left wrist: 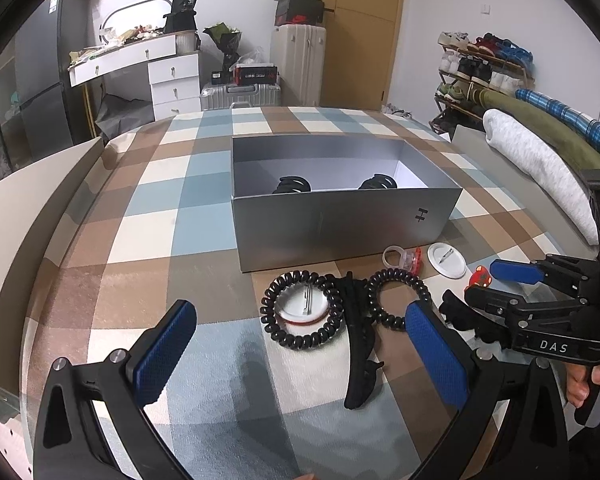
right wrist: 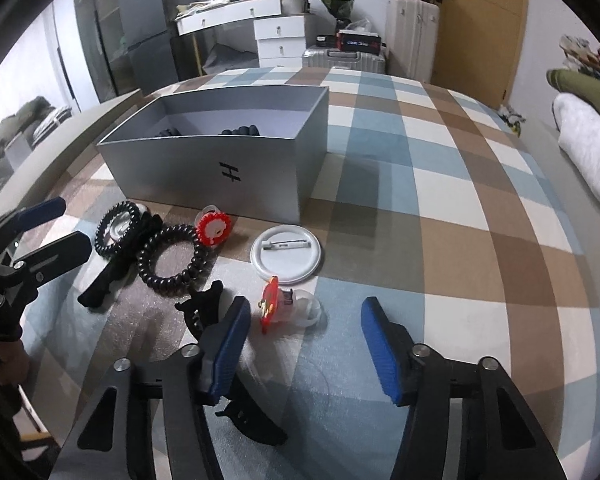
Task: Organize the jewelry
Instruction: 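Move the left tool to the long black claw clip while the right tool reaches the red clip, then close the left tool on the long black claw clip while the right tool grips the red clip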
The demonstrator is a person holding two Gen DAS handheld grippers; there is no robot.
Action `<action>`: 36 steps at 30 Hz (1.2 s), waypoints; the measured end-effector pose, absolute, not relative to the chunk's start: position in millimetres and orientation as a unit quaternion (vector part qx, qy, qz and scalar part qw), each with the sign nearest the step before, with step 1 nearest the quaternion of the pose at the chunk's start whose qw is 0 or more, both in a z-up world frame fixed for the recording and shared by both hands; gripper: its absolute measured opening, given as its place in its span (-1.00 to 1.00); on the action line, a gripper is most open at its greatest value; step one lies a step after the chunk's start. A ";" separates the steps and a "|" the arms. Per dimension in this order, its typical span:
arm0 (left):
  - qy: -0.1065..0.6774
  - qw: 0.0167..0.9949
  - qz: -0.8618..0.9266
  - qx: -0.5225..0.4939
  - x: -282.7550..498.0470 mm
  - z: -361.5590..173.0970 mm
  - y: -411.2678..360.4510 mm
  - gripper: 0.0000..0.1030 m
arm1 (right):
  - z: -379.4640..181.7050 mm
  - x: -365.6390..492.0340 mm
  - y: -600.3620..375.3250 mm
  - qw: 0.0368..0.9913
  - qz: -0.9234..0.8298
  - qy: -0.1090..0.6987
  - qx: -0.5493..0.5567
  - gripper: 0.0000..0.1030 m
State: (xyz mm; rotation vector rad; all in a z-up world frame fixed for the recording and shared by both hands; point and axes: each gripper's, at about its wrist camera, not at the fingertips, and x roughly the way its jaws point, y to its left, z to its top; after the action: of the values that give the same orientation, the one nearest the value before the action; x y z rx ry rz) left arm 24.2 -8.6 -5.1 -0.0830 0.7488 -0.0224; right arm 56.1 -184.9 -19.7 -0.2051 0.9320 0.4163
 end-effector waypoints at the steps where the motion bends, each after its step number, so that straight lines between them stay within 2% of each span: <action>1: 0.366 0.930 -0.012 -0.040 23.9 -5.5 -9.1 0.98 | -19.8 56.2 -184.4 0.868 0.199 0.444 -0.099 -0.03; 6: 0.369 0.929 -0.012 -0.036 25.0 -6.6 -10.3 0.98 | -19.4 53.4 -180.5 0.869 0.206 0.435 -0.111 -0.42; 26: 0.407 0.911 -0.065 -0.028 25.8 -10.4 -21.8 0.96 | 5.7 43.9 -191.9 0.889 0.247 0.383 -0.048 -0.42; 28: 0.408 0.910 -0.076 -0.015 24.3 -9.4 -26.7 0.74 | 5.4 44.6 -192.2 0.888 0.248 0.384 -0.046 -0.42; 32: 0.407 0.909 -0.091 0.005 19.6 -3.8 -31.2 0.53 | 5.6 45.3 -192.2 0.888 0.249 0.383 -0.045 -0.42; 34: 0.408 0.908 -0.101 0.010 18.4 -2.7 -33.6 0.19 | 6.0 44.3 -192.0 0.888 0.251 0.383 -0.044 -0.42; 35: 0.411 0.905 -0.106 0.013 18.6 -3.8 -35.2 0.10 | 6.3 43.9 -191.5 0.888 0.252 0.382 -0.045 -0.42; 36: 0.416 0.903 -0.111 0.016 18.8 -5.7 -36.9 -0.11 | 6.6 43.3 -191.5 0.888 0.253 0.381 -0.045 -0.42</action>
State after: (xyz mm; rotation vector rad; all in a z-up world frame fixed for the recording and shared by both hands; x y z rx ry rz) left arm 18.8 -36.9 -5.7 0.0332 0.8594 -0.2305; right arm 43.3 -191.5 6.6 -0.0943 0.7910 0.5258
